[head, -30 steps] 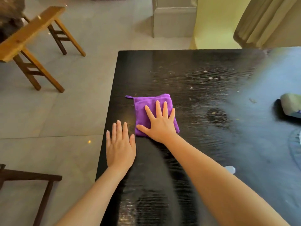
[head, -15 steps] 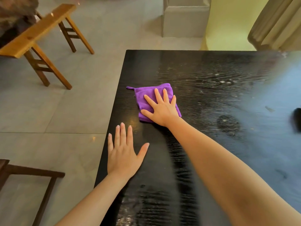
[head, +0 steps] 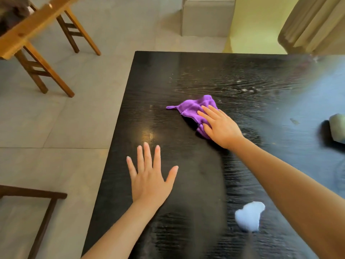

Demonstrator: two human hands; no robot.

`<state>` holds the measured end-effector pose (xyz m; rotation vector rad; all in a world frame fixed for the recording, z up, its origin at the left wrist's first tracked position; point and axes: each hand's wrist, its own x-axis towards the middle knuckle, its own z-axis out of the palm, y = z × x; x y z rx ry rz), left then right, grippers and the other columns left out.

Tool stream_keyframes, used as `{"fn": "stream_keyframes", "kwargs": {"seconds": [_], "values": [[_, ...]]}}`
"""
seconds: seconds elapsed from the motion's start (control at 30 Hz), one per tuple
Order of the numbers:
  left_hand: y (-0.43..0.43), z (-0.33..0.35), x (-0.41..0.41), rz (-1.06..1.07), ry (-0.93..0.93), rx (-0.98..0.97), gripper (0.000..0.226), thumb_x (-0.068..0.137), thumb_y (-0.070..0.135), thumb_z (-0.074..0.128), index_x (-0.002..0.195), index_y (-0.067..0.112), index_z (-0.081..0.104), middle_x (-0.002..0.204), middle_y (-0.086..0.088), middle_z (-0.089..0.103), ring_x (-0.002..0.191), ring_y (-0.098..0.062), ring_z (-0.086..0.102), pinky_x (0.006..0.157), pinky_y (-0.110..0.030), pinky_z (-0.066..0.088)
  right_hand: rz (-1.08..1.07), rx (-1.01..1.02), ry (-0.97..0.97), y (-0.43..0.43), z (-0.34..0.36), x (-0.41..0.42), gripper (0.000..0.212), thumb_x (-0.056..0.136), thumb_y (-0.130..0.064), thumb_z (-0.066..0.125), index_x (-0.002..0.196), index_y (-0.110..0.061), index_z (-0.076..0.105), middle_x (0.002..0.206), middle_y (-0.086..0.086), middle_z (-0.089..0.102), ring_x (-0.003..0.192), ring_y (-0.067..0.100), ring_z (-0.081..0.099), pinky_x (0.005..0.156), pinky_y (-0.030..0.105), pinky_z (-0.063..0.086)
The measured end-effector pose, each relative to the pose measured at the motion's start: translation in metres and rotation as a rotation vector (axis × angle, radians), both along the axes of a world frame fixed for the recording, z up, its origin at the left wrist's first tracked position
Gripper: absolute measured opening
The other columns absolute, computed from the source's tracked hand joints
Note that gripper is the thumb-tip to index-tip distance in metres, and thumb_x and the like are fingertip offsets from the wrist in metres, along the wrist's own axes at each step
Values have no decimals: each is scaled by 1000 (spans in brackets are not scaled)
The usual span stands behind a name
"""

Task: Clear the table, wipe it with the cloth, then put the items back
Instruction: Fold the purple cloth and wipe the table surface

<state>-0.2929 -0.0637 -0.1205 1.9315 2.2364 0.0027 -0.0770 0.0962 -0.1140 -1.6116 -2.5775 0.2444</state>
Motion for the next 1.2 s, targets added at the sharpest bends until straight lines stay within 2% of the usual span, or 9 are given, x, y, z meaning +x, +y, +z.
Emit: {"fn": "stream_keyframes", "kwargs": {"seconds": [0.07,0.13,0.57,0.67,0.73,0.8,0.9,1.07,1.2], "values": [[-1,-3,-1,1,20,30,86,80,74,-6,148,21,1,159,-12,0,147,-29,-3,117,-57,1,-90,0,20,-7,2,29,53,94,-38,34,143,-18,39,154,4,33,145,24,25,118,39,22],[-1,-5,-2,-10,32,30,84,80,74,-4,146,22,-5,159,-11,-1,147,-28,-6,117,-56,-1,-168,6,30,-14,4,52,49,95,-28,45,142,-17,41,154,3,33,145,22,24,117,36,23],[-3,-3,-1,-21,63,27,87,79,74,-6,148,22,-6,160,-11,-4,146,-28,-9,116,-55,-2,-518,-36,67,-96,15,183,48,90,-14,56,137,-9,48,150,9,39,143,27,29,115,38,25],[-1,-4,-1,-23,83,22,88,80,73,-3,150,20,0,160,-13,-1,147,-29,-5,116,-56,-1,-603,-63,72,-109,16,191,47,85,-25,60,129,-9,55,145,11,46,138,30,37,110,42,33],[-1,-4,-1,-22,84,28,88,80,73,0,150,20,2,160,-13,1,147,-30,-4,116,-56,0,-639,-56,64,-105,19,188,59,76,-47,56,122,-10,57,136,12,52,128,33,47,102,44,38],[-2,-4,-1,-20,83,26,88,80,73,1,150,19,2,160,-13,1,147,-30,-4,116,-56,0,-654,-27,94,-98,18,182,72,73,-58,55,131,-15,49,143,13,43,132,34,41,107,44,33],[-2,-4,-1,-21,101,15,86,83,73,4,150,20,0,160,-13,-2,147,-30,-6,116,-56,-1,-775,-66,199,-87,4,173,78,82,-50,62,146,-18,32,158,18,14,147,32,10,118,43,12],[-3,1,1,-11,116,16,85,83,71,8,151,20,0,160,-13,-2,147,-31,-4,116,-57,1,-816,73,288,-88,-2,164,46,90,-24,56,134,-9,51,146,24,38,141,38,26,113,47,26],[-3,0,0,-17,112,12,86,83,72,7,151,20,2,160,-13,0,148,-31,-3,116,-57,1,-780,14,265,-96,2,164,43,93,-22,51,136,-14,50,152,16,34,144,31,24,115,46,26]]}}
